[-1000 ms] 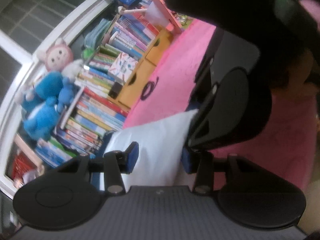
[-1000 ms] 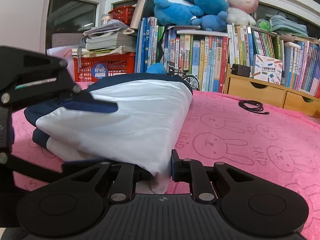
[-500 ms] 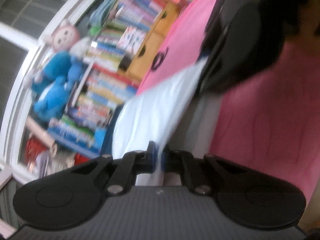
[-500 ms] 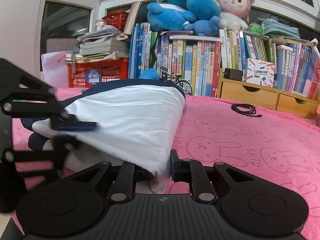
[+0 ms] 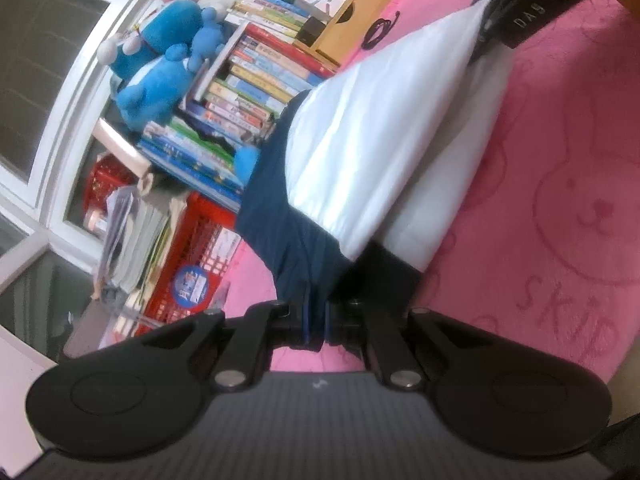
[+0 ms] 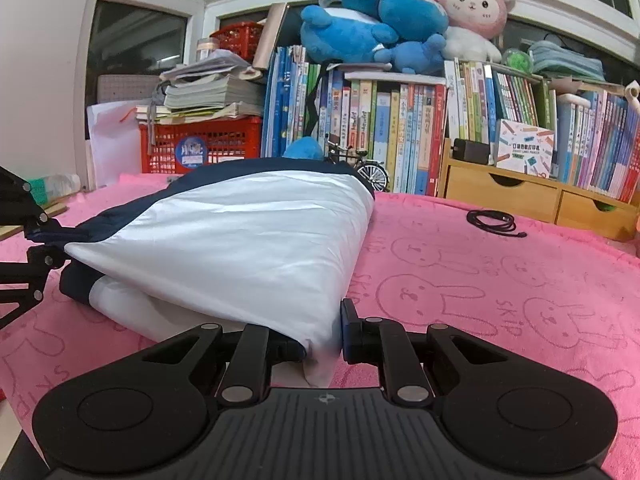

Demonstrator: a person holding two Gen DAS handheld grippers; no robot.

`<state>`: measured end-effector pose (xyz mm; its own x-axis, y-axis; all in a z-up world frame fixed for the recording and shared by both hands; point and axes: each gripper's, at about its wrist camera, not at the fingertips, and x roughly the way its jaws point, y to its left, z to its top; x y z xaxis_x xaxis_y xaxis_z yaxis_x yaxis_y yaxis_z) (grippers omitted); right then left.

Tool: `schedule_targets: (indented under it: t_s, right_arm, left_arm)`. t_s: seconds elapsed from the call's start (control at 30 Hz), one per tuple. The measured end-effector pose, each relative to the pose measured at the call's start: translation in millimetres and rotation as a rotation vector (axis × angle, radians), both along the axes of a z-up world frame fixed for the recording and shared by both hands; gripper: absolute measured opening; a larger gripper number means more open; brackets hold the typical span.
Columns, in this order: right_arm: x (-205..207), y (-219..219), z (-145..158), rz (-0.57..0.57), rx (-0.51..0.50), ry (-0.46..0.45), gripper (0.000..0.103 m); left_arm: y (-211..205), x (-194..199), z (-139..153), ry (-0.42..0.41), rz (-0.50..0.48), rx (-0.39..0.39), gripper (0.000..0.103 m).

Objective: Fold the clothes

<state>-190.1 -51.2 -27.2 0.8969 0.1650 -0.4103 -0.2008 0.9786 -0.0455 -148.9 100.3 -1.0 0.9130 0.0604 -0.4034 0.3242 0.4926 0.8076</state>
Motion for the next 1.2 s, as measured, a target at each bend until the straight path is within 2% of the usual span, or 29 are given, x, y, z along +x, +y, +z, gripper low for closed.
schedule_targets:
  t_s: [0.13, 0.6, 0.7, 0.9, 1.03, 1.1, 1.17, 1.2]
  right_arm:
    - [-0.7, 1.8, -0.3, 0.002, -0.012, -0.003, 0.017]
    - [-0.1, 3.3, 0.5, -0.004, -0.023, 0.007, 0.017]
    - [0.7, 3.4, 0.2, -0.007, -0.023, 0.015, 0.017]
    - [2.2, 4.4, -0.5, -0.013, -0.029, 0.030, 0.017]
    - [3.2, 6.8, -1.2, -0.018, -0.047, 0.039, 0.018]
    - [3.6, 7.4, -1.3, -0.027, -0.050, 0.052, 0.020]
    - [2.2, 6.6, -0.8, -0.045, -0.046, 0.067, 0.032]
    - [-0.1, 5.5, -0.8, -0.055, -0.034, 0.079, 0.034]
  left_arm:
    - [4.0, -1.2, -1.4, 0.002, 0.002, 0.009, 0.008]
    - [8.9, -2.6, -4.8, 0.022, 0.039, -0.035, 0.009]
    - [13.1, -1.0, -7.2, 0.032, 0.062, -0.035, 0.009]
    - [32.7, 3.6, -16.1, 0.075, 0.163, -0.084, 0.008]
    - [33.7, -8.3, -10.5, 0.060, 0.168, -0.107, 0.010]
    - [30.1, -17.9, -7.1, 0.048, 0.145, -0.111, 0.011]
    - [26.2, -25.5, -3.9, 0.038, 0.121, -0.121, 0.011]
    - [23.2, -27.7, -3.0, 0.037, 0.107, -0.129, 0.011]
